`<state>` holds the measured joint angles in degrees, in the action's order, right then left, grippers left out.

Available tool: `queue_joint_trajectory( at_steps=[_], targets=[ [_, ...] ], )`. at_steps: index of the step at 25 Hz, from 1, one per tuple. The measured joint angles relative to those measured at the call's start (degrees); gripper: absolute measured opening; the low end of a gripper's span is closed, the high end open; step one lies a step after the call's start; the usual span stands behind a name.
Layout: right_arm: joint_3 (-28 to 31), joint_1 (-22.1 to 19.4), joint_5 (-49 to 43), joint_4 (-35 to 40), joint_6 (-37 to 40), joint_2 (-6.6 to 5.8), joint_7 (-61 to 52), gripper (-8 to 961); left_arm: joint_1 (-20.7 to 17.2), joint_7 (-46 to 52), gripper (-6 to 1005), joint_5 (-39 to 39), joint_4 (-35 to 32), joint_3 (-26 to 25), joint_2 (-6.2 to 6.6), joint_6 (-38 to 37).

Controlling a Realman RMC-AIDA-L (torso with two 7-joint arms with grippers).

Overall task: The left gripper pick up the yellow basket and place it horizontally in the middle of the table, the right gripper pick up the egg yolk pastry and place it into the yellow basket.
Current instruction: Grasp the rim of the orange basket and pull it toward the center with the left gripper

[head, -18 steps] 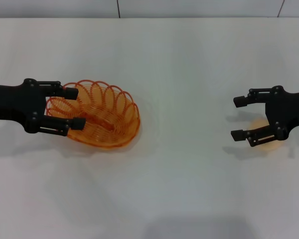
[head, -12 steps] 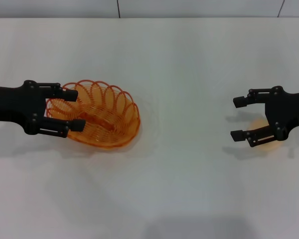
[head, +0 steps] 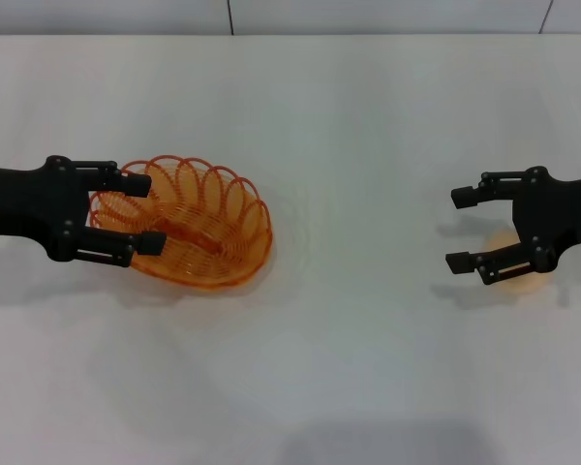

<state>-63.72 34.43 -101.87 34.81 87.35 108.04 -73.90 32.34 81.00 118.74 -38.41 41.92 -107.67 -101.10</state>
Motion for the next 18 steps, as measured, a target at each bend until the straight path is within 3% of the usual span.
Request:
queue_joint_trajectory(
  at_steps=[6,9,15,18],
  targets=[
    [-0.02,-0.03,0.0,0.0,-0.44,0.0,0.13,884,0.06,0.63,832,0.0,0.0,0.04,-0.11,0.58],
    [0.25,-0.27,0.0,0.06,-0.5,-0.02,0.73,884,0.47,5.63,826,-0.02,-1.02,-0.15,-0.3,1.95],
    [0.34,-1.79,0.01,2.57,-0.96,0.37,0.92,883,0.22,22.67,815,3.95,-13.46,0.37,-2.76,1.95],
    [0.35,-2.88,0.0,4.12,-1.41,0.86,0.96,883,0.78,33.99,810,7.11,-18.78,0.38,-2.94,1.92]
  ],
)
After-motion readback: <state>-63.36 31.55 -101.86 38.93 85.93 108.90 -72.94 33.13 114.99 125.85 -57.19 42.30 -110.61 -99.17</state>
